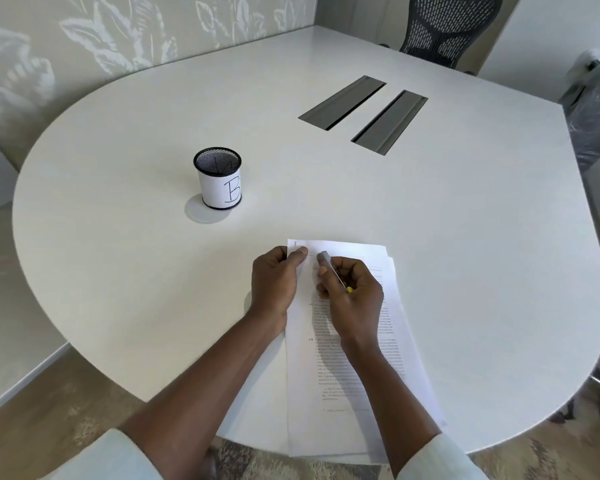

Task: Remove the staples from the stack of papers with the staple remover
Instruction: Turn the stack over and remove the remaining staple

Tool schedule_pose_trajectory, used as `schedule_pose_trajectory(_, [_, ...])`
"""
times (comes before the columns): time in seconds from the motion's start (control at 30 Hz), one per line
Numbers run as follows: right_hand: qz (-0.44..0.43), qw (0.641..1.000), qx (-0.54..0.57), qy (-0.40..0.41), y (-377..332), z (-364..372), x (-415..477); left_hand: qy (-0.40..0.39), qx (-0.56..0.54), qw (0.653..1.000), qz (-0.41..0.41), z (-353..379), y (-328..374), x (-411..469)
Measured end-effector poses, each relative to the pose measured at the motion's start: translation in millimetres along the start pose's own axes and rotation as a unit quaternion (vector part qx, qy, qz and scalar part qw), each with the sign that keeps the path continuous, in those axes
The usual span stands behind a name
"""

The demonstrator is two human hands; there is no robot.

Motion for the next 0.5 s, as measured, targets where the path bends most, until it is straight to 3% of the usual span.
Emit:
schedule_pose_trajectory(0.27, [-0.011, 0.999, 0.016, -0.033, 2.2, -1.6, -2.5, -0.007, 0.017, 0.999, 0.028, 0.4, 1.2, -5.2])
schedule_pose_trajectory(0.5, [-0.037, 0.998, -0.054, -0.017, 5.0, 1.5, -2.2, -0.010, 0.040, 0.998, 0.056, 0.6, 5.6, -9.6])
Point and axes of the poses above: each hand's wrist, its own x-axis towards the middle knuckle, its own z-axis out of the palm, y = z × x, the point moved 5 cm from there along x, towards the middle knuckle, and after that the axes turned 9 degrees about -x, right-handed, at the moved point
